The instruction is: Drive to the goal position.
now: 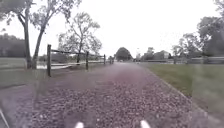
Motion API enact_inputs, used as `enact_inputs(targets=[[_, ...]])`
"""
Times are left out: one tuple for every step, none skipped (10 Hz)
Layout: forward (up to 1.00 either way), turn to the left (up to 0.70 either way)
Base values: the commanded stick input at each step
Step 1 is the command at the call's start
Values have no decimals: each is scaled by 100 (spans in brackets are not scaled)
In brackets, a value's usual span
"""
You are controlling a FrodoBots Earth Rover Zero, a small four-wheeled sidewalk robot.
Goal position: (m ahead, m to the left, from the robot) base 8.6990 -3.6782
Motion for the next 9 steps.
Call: enact_inputs(targets=[[76,0],[73,0],[71,0],[70,0],[70,0],[70,0],[70,0],[70,0],[70,0]])
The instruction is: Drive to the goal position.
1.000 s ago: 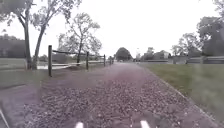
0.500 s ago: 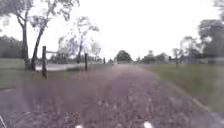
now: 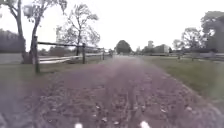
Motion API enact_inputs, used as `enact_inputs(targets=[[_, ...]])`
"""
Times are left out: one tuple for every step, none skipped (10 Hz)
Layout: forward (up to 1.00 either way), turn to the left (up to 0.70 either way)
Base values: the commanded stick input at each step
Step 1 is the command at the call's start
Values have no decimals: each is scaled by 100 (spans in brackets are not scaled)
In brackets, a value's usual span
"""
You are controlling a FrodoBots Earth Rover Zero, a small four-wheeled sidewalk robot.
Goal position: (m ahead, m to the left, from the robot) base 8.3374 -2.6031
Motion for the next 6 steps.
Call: enact_inputs(targets=[[70,0],[70,0],[70,-27],[70,-35],[70,-35],[70,-35]])
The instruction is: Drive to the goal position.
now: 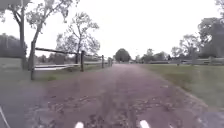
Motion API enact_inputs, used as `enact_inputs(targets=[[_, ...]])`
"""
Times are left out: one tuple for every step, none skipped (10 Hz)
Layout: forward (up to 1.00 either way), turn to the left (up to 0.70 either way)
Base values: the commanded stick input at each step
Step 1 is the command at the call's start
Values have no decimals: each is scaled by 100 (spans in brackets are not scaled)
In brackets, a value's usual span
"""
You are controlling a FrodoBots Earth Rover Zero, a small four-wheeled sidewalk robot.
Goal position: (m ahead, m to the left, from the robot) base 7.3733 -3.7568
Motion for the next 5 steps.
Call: enact_inputs(targets=[[70,-35],[70,-35],[70,-35],[70,-35],[70,-35]])
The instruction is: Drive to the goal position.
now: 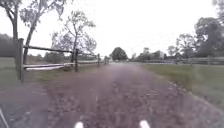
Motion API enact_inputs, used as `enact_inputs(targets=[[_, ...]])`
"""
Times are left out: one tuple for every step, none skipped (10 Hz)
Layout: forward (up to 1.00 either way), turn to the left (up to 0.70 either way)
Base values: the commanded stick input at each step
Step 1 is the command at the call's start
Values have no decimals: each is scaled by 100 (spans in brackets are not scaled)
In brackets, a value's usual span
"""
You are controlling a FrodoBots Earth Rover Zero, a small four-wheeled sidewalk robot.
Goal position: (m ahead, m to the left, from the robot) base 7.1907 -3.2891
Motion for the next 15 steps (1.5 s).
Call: enact_inputs(targets=[[70,-35],[70,-35],[70,-35],[70,-35],[70,-35],[70,-20],[70,0],[70,0],[70,0],[70,0],[70,0],[70,0],[70,0],[70,0],[70,0]])
